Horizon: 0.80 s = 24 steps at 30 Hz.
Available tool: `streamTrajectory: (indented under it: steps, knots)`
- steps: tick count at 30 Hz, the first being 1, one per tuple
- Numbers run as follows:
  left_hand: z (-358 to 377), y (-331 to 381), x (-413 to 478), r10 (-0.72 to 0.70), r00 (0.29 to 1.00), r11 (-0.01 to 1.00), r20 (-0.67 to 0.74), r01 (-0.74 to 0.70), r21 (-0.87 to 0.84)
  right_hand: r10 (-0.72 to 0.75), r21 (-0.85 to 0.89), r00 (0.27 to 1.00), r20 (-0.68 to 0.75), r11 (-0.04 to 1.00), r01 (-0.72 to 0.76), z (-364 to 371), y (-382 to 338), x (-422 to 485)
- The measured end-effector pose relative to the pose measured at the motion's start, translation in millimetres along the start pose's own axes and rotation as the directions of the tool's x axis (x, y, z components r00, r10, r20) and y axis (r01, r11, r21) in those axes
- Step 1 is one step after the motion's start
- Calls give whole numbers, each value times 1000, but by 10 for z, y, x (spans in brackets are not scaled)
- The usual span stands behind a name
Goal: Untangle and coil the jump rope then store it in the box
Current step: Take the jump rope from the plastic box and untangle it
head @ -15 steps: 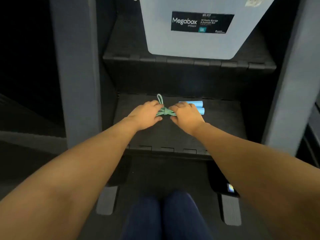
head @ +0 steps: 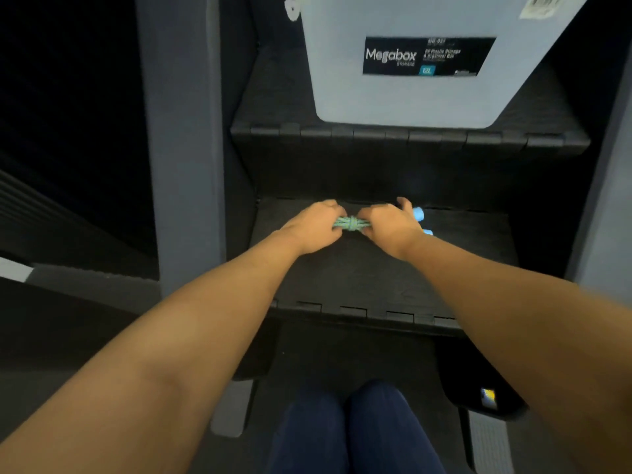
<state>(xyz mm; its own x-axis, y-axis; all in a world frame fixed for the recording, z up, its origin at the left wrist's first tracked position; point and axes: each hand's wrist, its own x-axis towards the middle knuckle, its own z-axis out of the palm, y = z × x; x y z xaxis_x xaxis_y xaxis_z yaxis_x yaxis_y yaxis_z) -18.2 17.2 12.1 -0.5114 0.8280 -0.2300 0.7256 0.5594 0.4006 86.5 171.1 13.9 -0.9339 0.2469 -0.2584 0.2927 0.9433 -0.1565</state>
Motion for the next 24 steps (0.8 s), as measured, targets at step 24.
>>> streamTrajectory:
  steps: [24]
  knots:
    - [-3478,1900,-1827,70,990,973,-119,-94,-209,54,108,979,-195,994,-34,-3609,-850,-2119]
